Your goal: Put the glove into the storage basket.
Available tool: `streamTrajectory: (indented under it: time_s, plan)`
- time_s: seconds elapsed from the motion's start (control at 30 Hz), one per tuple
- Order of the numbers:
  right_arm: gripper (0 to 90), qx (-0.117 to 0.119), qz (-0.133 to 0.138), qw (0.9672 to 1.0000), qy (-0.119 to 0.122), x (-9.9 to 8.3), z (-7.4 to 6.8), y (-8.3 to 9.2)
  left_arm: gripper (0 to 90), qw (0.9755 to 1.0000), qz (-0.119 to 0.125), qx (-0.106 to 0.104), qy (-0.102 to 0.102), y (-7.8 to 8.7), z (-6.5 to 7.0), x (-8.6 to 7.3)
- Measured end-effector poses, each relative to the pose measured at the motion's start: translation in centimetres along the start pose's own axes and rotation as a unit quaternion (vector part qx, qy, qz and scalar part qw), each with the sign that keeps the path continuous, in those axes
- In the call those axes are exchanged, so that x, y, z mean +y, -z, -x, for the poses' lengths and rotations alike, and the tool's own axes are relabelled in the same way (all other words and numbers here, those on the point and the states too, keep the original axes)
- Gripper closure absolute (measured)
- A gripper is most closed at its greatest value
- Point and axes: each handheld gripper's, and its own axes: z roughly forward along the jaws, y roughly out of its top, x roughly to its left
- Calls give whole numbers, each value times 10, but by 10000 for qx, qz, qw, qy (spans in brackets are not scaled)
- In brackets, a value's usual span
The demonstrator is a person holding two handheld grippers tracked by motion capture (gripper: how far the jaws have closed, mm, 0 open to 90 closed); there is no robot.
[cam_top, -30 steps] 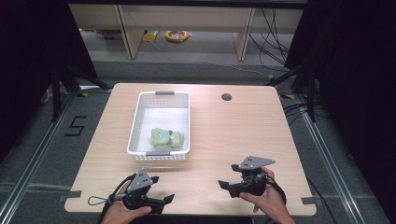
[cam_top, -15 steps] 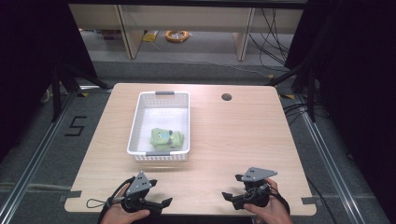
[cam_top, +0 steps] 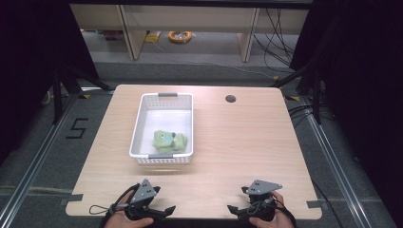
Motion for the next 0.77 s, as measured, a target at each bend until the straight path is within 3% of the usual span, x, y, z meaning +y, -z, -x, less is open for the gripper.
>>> streamTrajectory:
  time_s: [0.07,0.1,0.13,0.23,0.37,0.43,0.47,0.57,0.67,0.73,0.77]
  plan:
    - [173,-25,-46,10000,-68,-1,-1,2,149,10000,12,57,-40,0,-2,0]
    - [173,-16,-14,9999,-101,-1,-1,2,149,9998,-133,7,-152,2,-4,1]
    - [174,-49,4,10000,15,-2,1,2,149,9998,-126,10,-137,2,-4,1]
    - [174,-44,-24,10000,-43,-3,2,1,149,10000,36,-25,68,-1,0,0]
    - [174,-57,-45,9999,-124,-4,3,1,149,9999,-49,9,-109,1,-3,0]
    - [174,-41,-41,9999,-109,-4,4,1,149,9999,119,20,72,0,-2,0]
    - [173,-44,-57,9999,-73,-4,4,0,149,10000,46,26,-23,2,-4,1]
    - [173,-28,-72,9999,-85,-4,4,0,149,10000,-5,37,-51,2,-5,0]
    - [174,-20,-94,9999,-39,-4,4,-1,150,9999,-104,-10,70,1,-5,0]
    - [175,11,-158,9998,-119,-4,3,-1,149,9998,-96,108,-97,1,-7,0]
    - [175,2,-103,9999,-25,-4,4,-2,150,10000,-27,95,10,0,-6,-1]
